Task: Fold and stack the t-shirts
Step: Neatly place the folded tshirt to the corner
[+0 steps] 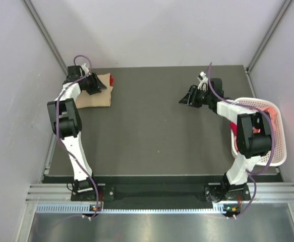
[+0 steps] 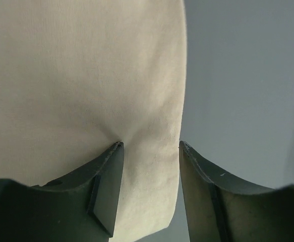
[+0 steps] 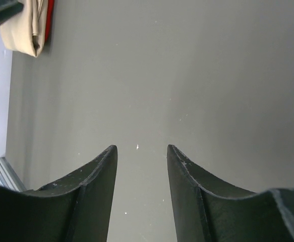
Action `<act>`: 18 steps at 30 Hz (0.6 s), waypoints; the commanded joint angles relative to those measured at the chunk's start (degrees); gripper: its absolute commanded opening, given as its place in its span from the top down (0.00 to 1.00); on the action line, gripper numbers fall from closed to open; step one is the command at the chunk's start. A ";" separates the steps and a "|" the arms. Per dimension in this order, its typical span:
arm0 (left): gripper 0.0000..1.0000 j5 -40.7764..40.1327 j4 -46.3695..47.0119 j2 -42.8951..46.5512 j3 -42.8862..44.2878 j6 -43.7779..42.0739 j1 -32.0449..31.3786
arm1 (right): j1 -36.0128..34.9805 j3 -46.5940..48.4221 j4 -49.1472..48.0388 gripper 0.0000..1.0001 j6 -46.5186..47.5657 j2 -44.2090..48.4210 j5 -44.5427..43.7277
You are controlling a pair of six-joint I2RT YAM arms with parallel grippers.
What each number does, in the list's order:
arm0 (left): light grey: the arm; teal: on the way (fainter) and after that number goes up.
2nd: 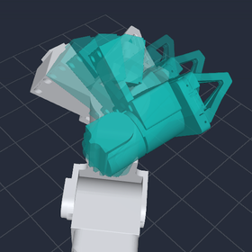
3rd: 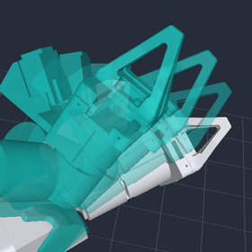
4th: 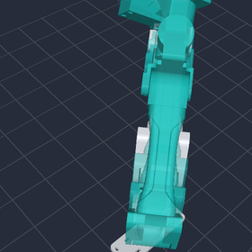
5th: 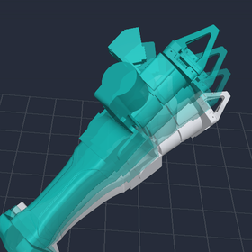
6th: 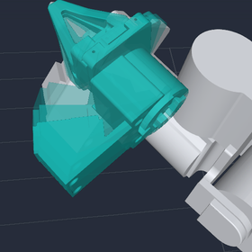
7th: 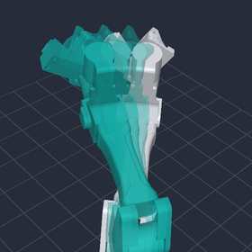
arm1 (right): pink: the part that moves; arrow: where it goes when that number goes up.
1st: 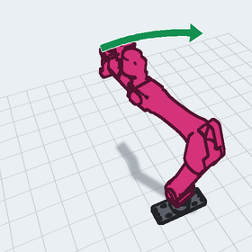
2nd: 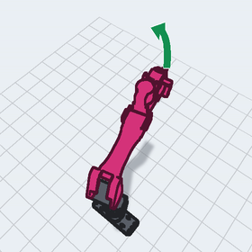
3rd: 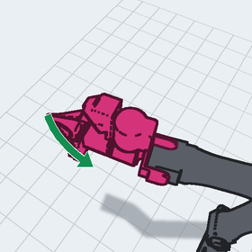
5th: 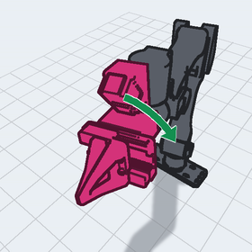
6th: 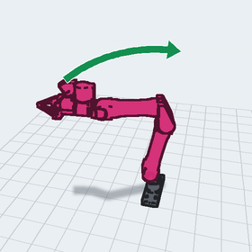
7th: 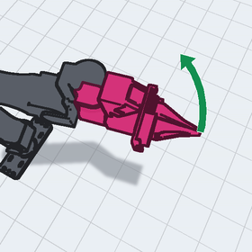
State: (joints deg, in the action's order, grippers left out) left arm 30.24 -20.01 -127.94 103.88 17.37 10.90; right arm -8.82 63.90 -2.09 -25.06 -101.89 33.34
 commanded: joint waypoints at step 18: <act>0.47 0.17 0.93 22.10 -16.49 0.39 -12.37 | -1.90 0.18 12.26 0.55 2.11 17.38 -6.26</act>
State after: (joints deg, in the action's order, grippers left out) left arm 29.54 -21.08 -117.56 92.23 18.06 3.44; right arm -9.32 64.20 6.90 -24.27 -95.68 29.39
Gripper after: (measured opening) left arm 0.534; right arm 0.451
